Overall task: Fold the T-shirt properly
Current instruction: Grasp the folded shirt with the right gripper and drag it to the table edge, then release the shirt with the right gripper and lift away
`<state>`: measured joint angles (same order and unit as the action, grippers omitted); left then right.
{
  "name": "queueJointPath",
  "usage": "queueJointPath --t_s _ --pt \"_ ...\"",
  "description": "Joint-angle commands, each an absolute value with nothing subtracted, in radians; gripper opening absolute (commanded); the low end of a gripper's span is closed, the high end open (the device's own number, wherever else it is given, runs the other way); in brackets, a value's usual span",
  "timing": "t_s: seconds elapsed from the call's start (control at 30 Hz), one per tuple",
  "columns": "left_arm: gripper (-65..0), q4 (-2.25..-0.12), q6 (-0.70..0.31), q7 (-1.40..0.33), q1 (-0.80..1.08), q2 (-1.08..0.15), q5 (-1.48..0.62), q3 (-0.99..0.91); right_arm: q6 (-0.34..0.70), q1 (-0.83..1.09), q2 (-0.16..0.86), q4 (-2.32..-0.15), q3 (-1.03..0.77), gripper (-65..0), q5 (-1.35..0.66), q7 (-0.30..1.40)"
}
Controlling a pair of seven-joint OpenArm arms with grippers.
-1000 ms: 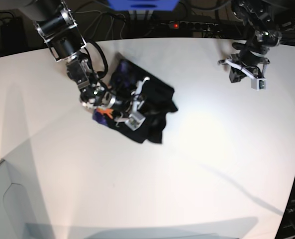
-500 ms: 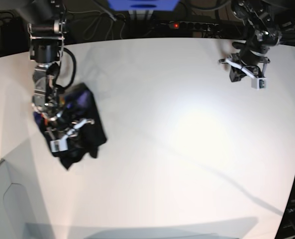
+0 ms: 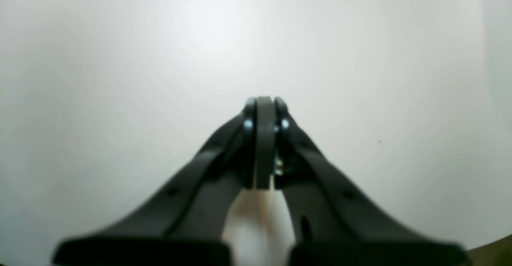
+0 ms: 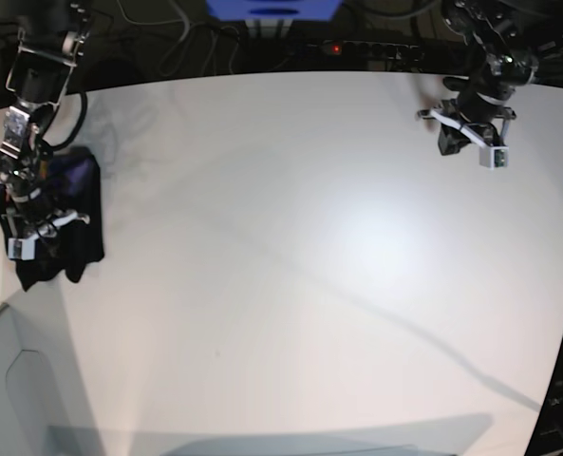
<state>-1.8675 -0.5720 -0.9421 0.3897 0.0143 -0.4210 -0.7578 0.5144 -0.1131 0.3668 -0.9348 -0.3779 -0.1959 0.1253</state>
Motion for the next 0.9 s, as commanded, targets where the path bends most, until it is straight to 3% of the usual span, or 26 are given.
queueJointPath --t_s 0.0,0.27,0.73,0.87 --pt "-64.6 -1.888 -0.575 -0.924 0.39 0.007 -0.435 -0.762 0.473 -0.09 0.381 -0.931 -0.384 -65.0 -0.15 0.203" --pt "-64.6 -1.888 -0.575 -0.924 0.381 0.007 -0.432 -0.762 0.473 -0.05 0.367 -0.943 -0.397 -65.0 -0.15 0.156" --pt "-64.6 -1.883 -0.575 -0.923 0.387 -0.013 -0.429 -0.76 0.473 -0.051 0.305 -1.392 -0.401 -65.0 -0.153 0.162" --pt "-64.6 -1.886 -0.575 -0.923 0.389 -0.015 -0.429 -0.762 0.473 0.013 0.268 -1.561 -0.475 -65.0 -0.153 0.162"
